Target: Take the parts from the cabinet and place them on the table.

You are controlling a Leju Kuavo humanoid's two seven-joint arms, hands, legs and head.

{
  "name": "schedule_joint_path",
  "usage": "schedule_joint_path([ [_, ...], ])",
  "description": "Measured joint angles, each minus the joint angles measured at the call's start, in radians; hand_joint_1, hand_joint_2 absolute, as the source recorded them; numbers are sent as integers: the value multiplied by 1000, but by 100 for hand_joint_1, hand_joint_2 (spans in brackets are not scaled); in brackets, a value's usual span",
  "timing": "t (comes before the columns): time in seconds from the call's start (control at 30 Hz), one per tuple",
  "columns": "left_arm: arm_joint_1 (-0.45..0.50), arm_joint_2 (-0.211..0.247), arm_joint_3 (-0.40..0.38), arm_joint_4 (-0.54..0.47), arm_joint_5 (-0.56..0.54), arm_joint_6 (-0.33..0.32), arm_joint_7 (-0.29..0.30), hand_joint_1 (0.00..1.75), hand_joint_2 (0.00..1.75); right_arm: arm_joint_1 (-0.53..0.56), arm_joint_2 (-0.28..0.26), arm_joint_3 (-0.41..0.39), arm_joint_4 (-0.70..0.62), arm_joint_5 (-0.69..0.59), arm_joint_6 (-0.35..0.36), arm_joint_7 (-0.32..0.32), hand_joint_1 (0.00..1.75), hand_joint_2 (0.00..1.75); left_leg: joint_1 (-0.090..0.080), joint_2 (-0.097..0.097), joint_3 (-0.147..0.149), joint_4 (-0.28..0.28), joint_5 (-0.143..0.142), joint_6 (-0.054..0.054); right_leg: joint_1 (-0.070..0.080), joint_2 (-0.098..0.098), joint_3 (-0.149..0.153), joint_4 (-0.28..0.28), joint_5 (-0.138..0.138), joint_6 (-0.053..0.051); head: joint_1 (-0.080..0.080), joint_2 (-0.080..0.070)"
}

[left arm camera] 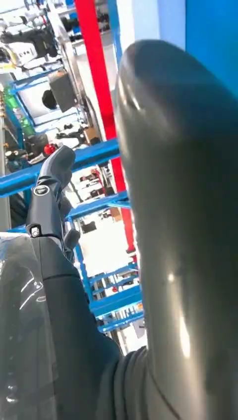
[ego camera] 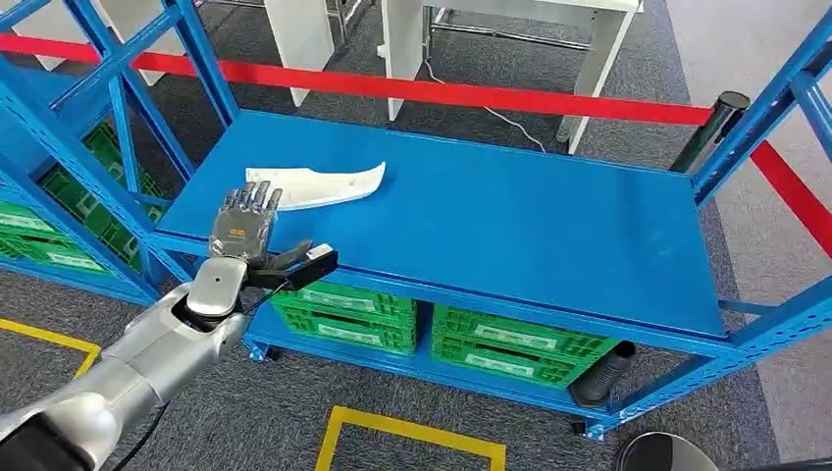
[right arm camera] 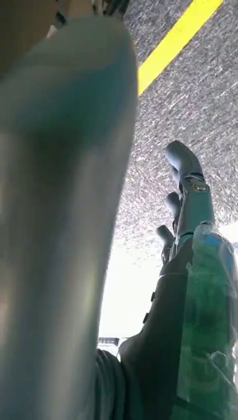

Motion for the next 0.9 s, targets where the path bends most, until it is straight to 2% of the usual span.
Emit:
schedule_joint_path([
  [0.17,-7,-14,-1,0,-3,10,-15,0,0,0,0,0,0,4,0,-4,0,0,0,0,4,-1,-1,-4,1,0,5,0,0,-1,0,0],
  [0.9,-35,-67,-8,18,-12,21,-47,0,0,-1,3,8,0,16,3,-13,0,0,-1,0,4,-1,-1,-3,0,-1,9,-5,0,0,0,0],
])
